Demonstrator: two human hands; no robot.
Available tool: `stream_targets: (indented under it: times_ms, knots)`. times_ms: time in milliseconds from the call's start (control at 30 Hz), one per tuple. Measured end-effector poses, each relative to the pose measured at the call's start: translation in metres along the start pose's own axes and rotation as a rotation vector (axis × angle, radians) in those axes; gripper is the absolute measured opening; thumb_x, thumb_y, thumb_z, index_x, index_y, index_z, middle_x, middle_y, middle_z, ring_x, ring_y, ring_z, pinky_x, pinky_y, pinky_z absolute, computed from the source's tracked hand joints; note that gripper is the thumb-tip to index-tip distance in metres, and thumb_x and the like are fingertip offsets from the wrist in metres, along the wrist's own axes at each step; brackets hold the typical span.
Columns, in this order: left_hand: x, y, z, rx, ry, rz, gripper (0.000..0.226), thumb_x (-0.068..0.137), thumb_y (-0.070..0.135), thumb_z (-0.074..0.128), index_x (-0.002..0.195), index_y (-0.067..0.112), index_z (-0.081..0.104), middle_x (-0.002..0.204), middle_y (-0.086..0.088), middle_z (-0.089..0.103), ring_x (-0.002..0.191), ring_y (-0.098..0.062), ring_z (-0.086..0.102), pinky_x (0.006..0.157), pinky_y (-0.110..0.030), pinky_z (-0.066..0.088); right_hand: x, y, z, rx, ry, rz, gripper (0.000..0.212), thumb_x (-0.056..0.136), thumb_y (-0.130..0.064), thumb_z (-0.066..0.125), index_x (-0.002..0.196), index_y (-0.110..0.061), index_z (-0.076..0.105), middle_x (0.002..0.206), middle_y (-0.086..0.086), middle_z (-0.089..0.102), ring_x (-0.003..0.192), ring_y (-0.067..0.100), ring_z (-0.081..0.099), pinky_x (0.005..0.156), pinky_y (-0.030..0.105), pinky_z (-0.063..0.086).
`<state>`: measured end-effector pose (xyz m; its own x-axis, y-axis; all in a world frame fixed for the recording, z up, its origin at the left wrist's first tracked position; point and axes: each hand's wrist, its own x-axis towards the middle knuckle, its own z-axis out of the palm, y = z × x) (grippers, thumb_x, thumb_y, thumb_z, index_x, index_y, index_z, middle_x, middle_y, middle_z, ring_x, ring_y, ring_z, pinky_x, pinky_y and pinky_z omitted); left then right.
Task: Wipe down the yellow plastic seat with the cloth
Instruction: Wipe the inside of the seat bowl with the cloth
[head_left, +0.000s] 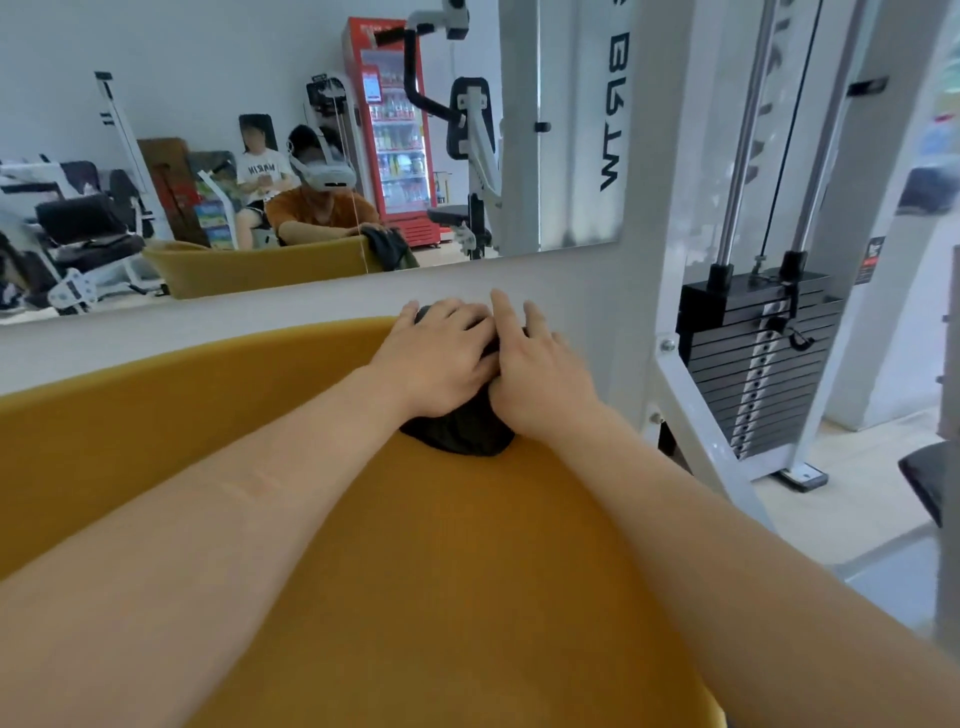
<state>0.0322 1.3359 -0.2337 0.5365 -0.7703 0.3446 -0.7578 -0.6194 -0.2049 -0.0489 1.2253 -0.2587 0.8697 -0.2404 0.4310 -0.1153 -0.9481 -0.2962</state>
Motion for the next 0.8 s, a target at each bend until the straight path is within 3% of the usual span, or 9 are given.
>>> stream_targets:
  times_ms: [133, 200, 267, 367, 433, 500, 600, 700, 800]
  knots:
    - [-0.001, -0.001, 0.005, 0.079, 0.050, 0.022, 0.055, 0.098, 0.053, 0.018, 0.144, 0.027, 0.031, 0.149, 0.003, 0.036, 0.140, -0.022, 0.026, 0.116, -0.055, 0.013, -0.014, 0.009, 0.018, -0.085, 0.161, -0.015, 0.077, 0.090, -0.013, 0.050, 0.153, -0.024, 0.007, 0.152, 0.014, 0.029, 0.121, 0.038, 0.047, 0.089, 0.045, 0.045]
    - [-0.002, -0.011, 0.004, 0.082, 0.070, -0.010, 0.053, 0.099, 0.054, 0.018, 0.145, 0.030, 0.030, 0.148, 0.003, 0.038, 0.139, -0.023, 0.029, 0.116, -0.056, 0.014, -0.015, 0.009, 0.019, -0.101, 0.217, -0.018, 0.074, 0.090, -0.013, 0.052, 0.152, -0.026, 0.013, 0.152, 0.012, 0.031, 0.122, 0.037, 0.046, 0.089, 0.045, 0.045]
    - [-0.011, -0.039, 0.004, 0.058, 0.079, -0.144, 0.050, 0.100, 0.052, 0.020, 0.144, 0.030, 0.031, 0.148, 0.000, 0.040, 0.137, -0.025, 0.032, 0.114, -0.056, 0.017, -0.013, 0.007, 0.019, -0.101, 0.177, -0.024, 0.073, 0.091, -0.014, 0.053, 0.152, -0.029, 0.015, 0.154, 0.011, 0.029, 0.127, 0.037, 0.043, 0.096, 0.046, 0.043]
    - [-0.045, -0.099, 0.003, 0.108, 0.013, -0.437, 0.049, 0.101, 0.050, 0.022, 0.142, 0.027, 0.033, 0.145, -0.006, 0.043, 0.133, -0.031, 0.036, 0.110, -0.054, 0.024, -0.011, 0.007, 0.022, -0.134, 0.147, -0.037, 0.063, 0.094, -0.016, 0.049, 0.150, -0.028, 0.021, 0.146, 0.006, 0.042, 0.117, 0.032, 0.052, 0.093, 0.043, 0.044]
    - [-0.054, -0.115, -0.001, 0.155, -0.024, -0.516, 0.048, 0.101, 0.050, 0.023, 0.140, 0.026, 0.037, 0.141, -0.008, 0.046, 0.129, -0.034, 0.039, 0.108, -0.054, 0.026, -0.013, 0.000, 0.021, -0.152, 0.165, 0.021, 0.059, 0.093, -0.021, 0.045, 0.148, -0.026, 0.024, 0.141, 0.007, 0.046, 0.117, 0.032, 0.051, 0.095, 0.045, 0.042]
    - [-0.040, -0.106, -0.006, 0.167, -0.060, -0.485, 0.044, 0.102, 0.046, 0.024, 0.136, 0.024, 0.040, 0.135, -0.009, 0.050, 0.124, -0.035, 0.044, 0.105, -0.054, 0.028, -0.005, -0.020, 0.022, -0.202, 0.187, 0.044, 0.058, 0.091, -0.028, 0.045, 0.145, -0.023, 0.028, 0.141, 0.009, 0.045, 0.122, 0.034, 0.047, 0.100, 0.050, 0.038]
    - [-0.018, -0.081, -0.004, 0.143, -0.015, -0.315, 0.041, 0.102, 0.042, 0.029, 0.137, 0.026, 0.041, 0.128, -0.008, 0.055, 0.114, -0.034, 0.051, 0.094, -0.047, 0.039, 0.020, -0.062, 0.036, -0.205, 0.175, -0.077, 0.053, 0.090, -0.026, 0.042, 0.142, -0.016, 0.035, 0.147, 0.009, 0.040, 0.134, 0.030, 0.036, 0.109, 0.054, 0.025]
    - [-0.024, -0.088, 0.001, 0.104, 0.033, -0.262, 0.045, 0.100, 0.045, 0.031, 0.143, 0.034, 0.032, 0.134, -0.003, 0.052, 0.120, -0.030, 0.048, 0.098, -0.045, 0.037, 0.037, -0.091, 0.056, -0.100, 0.202, -0.054, 0.056, 0.087, -0.020, 0.040, 0.142, -0.009, 0.032, 0.145, 0.010, 0.041, 0.137, 0.027, 0.032, 0.113, 0.052, 0.013]
    - [-0.048, -0.111, 0.005, 0.143, 0.057, -0.280, 0.046, 0.101, 0.049, 0.026, 0.144, 0.032, 0.031, 0.137, -0.002, 0.050, 0.124, -0.028, 0.045, 0.100, -0.044, 0.035, 0.034, -0.078, 0.070, -0.203, 0.261, -0.116, 0.061, 0.086, -0.024, 0.044, 0.144, -0.020, 0.030, 0.143, 0.008, 0.042, 0.135, 0.028, 0.034, 0.113, 0.049, 0.014]
